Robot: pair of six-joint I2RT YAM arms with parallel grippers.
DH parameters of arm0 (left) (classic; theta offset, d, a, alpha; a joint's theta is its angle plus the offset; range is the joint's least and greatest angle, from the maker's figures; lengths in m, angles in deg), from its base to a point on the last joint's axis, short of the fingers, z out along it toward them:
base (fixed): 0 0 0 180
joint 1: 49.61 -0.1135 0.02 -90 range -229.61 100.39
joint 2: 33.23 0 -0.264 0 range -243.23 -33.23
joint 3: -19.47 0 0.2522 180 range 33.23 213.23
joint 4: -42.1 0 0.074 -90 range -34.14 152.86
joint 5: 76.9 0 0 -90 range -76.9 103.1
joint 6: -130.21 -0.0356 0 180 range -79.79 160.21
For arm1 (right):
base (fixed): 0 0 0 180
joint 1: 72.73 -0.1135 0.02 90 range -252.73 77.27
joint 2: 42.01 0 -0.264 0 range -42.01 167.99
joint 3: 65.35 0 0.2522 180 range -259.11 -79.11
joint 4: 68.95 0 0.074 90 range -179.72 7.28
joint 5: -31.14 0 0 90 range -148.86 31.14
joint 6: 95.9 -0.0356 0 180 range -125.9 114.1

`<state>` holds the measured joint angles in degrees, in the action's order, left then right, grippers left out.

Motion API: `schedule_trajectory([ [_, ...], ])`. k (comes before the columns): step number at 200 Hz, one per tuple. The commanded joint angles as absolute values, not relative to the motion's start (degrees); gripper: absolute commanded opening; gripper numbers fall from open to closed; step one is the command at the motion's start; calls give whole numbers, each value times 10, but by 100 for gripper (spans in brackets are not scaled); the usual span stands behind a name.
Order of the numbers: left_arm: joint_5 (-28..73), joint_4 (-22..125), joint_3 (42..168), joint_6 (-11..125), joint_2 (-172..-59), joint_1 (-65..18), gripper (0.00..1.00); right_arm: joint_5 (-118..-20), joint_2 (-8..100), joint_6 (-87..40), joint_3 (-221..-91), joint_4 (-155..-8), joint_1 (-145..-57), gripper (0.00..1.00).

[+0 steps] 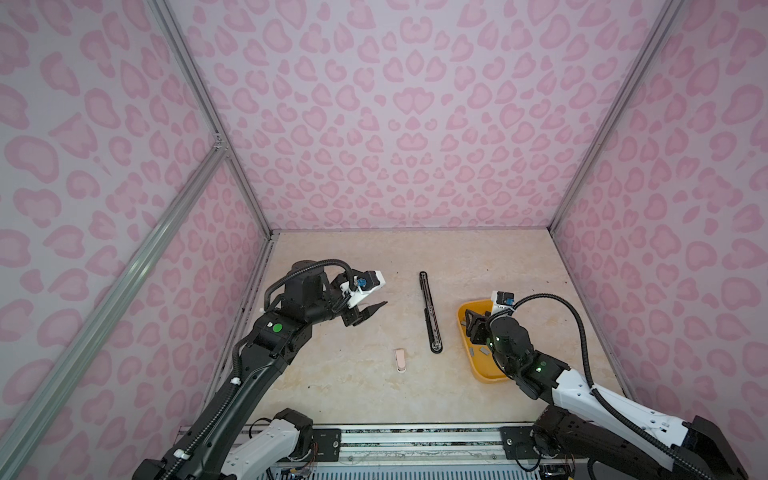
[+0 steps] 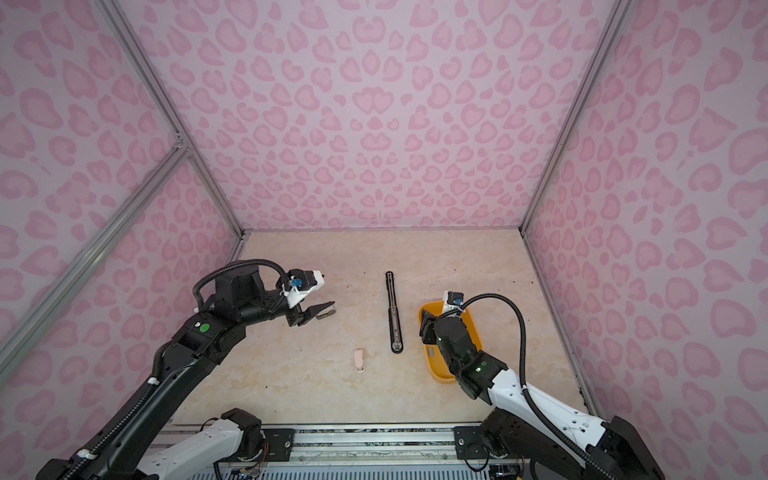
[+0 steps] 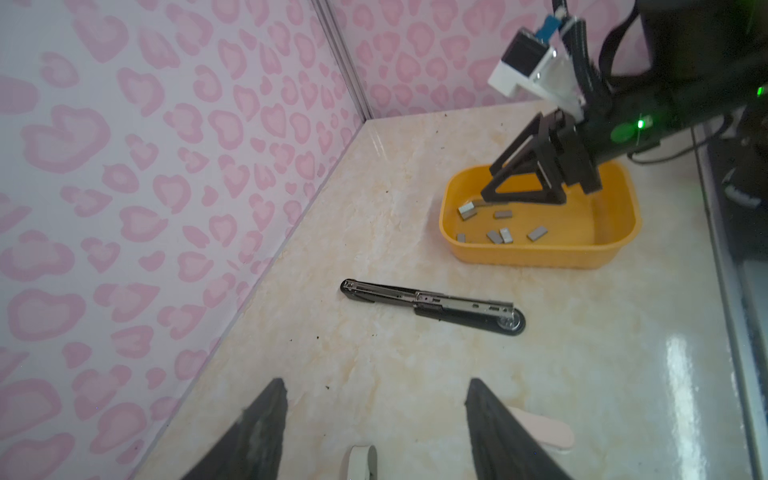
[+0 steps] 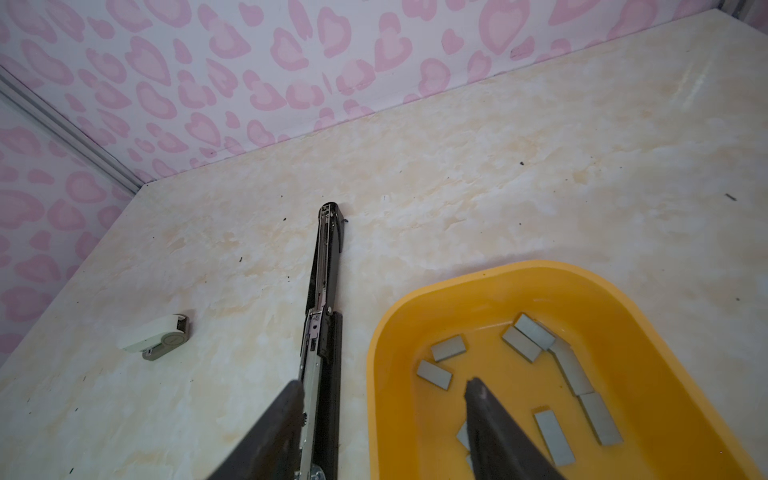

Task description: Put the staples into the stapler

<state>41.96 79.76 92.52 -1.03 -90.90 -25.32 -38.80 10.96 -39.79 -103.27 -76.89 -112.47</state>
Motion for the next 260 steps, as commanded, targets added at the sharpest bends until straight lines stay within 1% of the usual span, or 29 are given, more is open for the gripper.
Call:
schedule_trajectory([
  [1, 418, 881, 929, -239, -929, -230, 70, -391, 102, -405, -1031, -781, -1113, 62],
  [12, 406, 939, 934, -337, -942, -203, 71, -395, 99, -408, -1027, -778, -1110, 62],
  [20, 387, 964, 938, -383, -952, -182, 72, -398, 98, -410, -1024, -775, -1107, 62],
  [63, 330, 1106, 982, -534, -1035, -90, 71, -409, 117, -415, -1029, -774, -1103, 62],
  [81, 293, 1109, 971, -567, -1065, -55, 69, -414, 123, -418, -1030, -772, -1101, 61],
  [100, 268, 1098, 945, -595, -1090, -10, 68, -417, 130, -421, -1033, -774, -1098, 61],
  [118, 221, 1070, 912, -609, -1119, 42, 68, -420, 137, -427, -1036, -779, -1094, 61],
  [142, 201, 1047, 905, -608, -1162, 90, 68, -428, 144, -432, -1036, -778, -1090, 61],
  [166, 170, 1034, 916, -609, -1205, 100, 68, -434, 149, -437, -1036, -778, -1087, 61],
  [207, 48, 986, 920, -629, -1270, 98, 62, -453, 157, -445, -1037, -778, -1078, 60],
  [260, 18, 983, 941, -641, -1299, 88, 61, -463, 165, -449, -1041, -782, -1070, 60],
])
